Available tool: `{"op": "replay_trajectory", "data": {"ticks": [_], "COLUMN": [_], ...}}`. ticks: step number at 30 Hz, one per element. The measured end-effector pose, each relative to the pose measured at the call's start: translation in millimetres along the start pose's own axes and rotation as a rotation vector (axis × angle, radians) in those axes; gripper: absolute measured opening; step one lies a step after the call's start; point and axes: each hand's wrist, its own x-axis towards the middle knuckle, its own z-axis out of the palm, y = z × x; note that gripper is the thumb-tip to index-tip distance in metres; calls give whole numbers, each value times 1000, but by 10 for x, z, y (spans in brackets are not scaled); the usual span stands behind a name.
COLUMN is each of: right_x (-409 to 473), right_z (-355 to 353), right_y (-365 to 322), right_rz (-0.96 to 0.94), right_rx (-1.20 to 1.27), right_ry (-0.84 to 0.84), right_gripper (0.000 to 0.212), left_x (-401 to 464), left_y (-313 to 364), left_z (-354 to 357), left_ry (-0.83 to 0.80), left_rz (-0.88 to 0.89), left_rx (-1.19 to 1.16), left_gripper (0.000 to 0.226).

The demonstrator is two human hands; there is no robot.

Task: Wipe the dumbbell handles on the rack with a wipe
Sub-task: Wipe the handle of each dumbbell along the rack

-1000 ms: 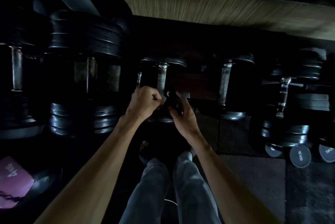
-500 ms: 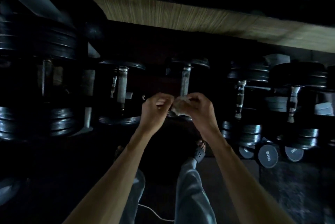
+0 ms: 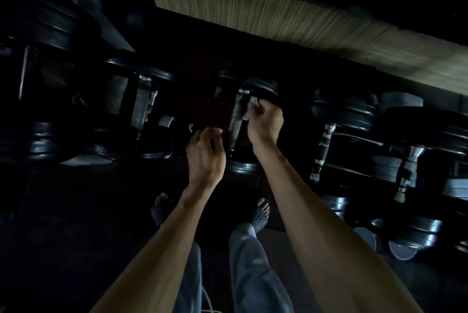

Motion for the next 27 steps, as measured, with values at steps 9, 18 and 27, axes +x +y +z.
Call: {"op": "replay_trajectory", "data": {"ticks": [9,18,27], "right_x": [-102,-518,41], "right_z": [-81,-177,130], "right_y": [186,184,148], "right_rz": [133,-36,244], "right_rx": [77,-168,227], "right_ry": [-188,-230,182], "right_gripper": [24,13,13], "left_x": [32,28,-16], "left_y": [-98,-90,-51], "left_z": [-40,5,-42], "left_ry": [-49,-33,-106], "left_rz": [79,72,50], "left_rx": [-20,99,30], "left_gripper": [40,43,33]}}
